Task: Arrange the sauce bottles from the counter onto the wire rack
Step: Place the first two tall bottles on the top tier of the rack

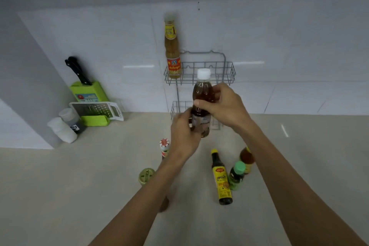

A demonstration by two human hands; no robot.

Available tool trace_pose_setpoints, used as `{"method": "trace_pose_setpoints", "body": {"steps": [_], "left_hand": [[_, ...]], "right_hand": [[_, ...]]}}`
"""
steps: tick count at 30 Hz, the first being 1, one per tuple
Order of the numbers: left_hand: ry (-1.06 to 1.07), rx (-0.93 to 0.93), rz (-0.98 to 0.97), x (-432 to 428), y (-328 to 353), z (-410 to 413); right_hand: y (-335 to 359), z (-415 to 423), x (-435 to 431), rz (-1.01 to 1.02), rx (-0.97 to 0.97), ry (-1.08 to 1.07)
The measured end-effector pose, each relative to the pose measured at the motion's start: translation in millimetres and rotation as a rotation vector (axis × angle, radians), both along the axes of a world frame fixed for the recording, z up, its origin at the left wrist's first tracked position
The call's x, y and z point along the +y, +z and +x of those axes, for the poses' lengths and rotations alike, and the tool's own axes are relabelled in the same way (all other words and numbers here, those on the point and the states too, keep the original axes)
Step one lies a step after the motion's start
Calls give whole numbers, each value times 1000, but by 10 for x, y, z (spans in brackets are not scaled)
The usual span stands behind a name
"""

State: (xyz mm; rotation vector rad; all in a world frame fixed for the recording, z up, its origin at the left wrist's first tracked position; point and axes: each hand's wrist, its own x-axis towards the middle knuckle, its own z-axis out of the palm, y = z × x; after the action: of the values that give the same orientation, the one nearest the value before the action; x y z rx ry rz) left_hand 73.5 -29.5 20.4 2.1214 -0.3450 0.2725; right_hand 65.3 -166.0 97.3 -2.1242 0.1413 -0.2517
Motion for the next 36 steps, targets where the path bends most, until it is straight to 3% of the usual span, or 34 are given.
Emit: {"method": "trace_pose_setpoints", "body": {"steps": [4,10,15,20,36], "left_hand": [[-25,-160,0,-4,467,430],[19,-238,7,-3,816,932],[83,-186,130,-12,930,1455],[182,-44,358,97,748,1990],[156,21,427,88,512,2130]], "right_hand": [[370,269,-85,-83,-15,75],[617,768,-108,-99,-113,79],[667,1269,-94,-103,-172,38],[526,1754,-111,-163,-71,36],[127,2196,-40,-124,-26,1]]}}
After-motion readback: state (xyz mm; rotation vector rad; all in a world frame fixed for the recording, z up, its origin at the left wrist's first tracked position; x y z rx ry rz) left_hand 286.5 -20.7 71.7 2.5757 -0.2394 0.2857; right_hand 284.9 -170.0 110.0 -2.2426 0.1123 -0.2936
